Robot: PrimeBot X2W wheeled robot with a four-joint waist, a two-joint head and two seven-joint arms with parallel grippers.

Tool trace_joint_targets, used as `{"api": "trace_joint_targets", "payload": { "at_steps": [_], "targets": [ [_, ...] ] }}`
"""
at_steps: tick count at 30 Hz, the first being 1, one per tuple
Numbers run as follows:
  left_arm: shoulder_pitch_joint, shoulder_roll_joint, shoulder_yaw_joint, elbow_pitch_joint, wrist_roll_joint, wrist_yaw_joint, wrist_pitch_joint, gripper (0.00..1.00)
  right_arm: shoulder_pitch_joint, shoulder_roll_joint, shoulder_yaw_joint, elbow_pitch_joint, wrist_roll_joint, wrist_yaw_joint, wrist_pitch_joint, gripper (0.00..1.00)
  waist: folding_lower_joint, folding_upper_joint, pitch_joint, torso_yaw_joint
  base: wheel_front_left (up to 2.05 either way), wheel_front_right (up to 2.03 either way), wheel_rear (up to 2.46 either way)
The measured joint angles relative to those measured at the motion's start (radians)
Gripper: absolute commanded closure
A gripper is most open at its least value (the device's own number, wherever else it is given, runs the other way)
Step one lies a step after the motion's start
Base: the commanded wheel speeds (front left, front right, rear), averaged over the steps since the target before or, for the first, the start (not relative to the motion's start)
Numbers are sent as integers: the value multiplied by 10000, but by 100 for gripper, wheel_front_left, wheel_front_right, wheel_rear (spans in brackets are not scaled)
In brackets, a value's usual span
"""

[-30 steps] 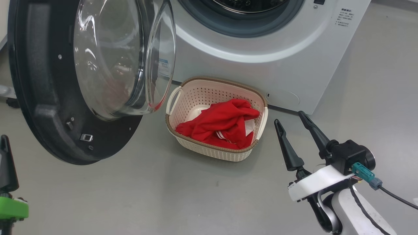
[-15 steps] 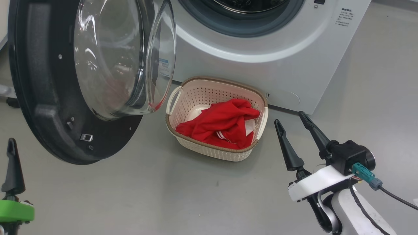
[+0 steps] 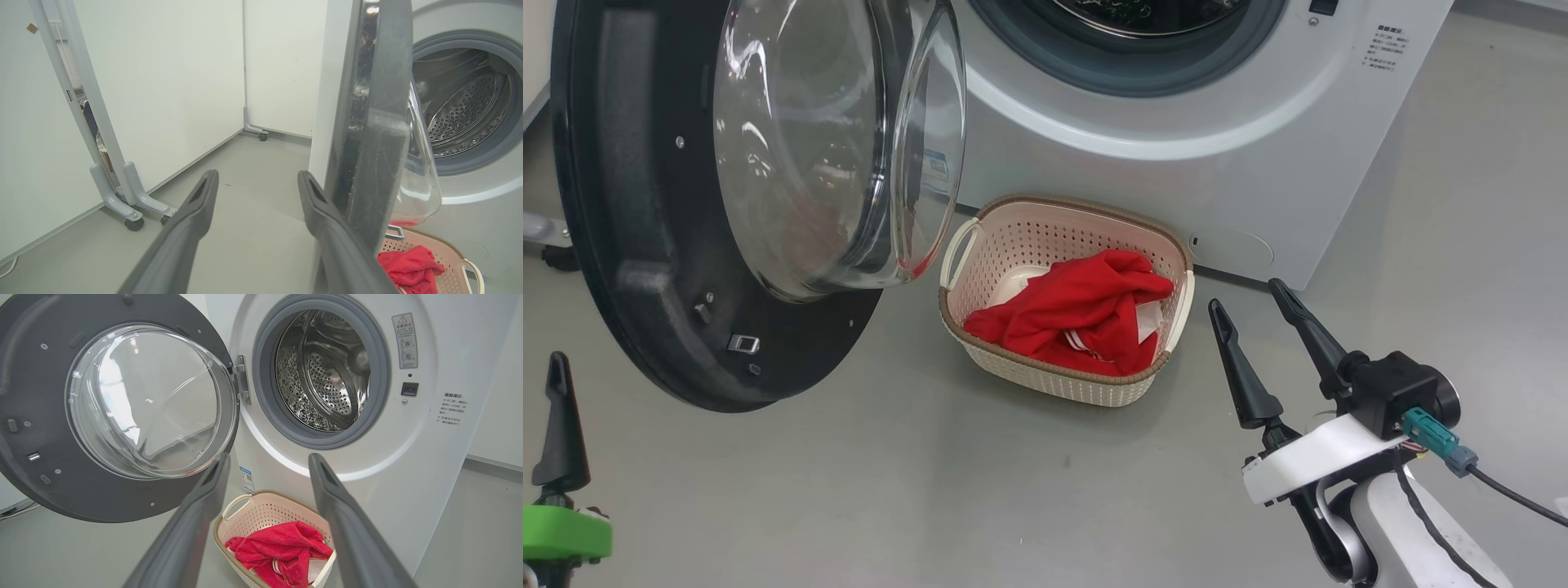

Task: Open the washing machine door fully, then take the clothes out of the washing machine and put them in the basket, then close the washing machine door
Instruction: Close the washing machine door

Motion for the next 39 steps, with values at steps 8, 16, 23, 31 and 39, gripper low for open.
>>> {"api": "trace_joint_targets", "payload": {
  "at_steps": [8,16,23,31,39],
  "targets": [
    [0,2,-12,111,0,0,-65,0,0,10,2,25,54,0,-2,0,0,0,-18,23,0,0,0],
    [0,23,-10,194,2,0,-104,0,0,23,2,48,54,0,-13,0,0,0,-40,28,0,0,0],
    [0,38,-35,234,4,0,-136,0,0,35,2,67,56,0,-13,0,0,0,-49,26,0,0,0],
    [-1,77,-184,290,4,0,-148,100,1,44,31,104,56,2,-15,0,0,0,-103,25,0,0,0],
    [-10,88,-222,288,-309,0,-146,100,5,48,79,130,56,4,-19,0,0,0,-144,28,0,0,0]
  ]
}}
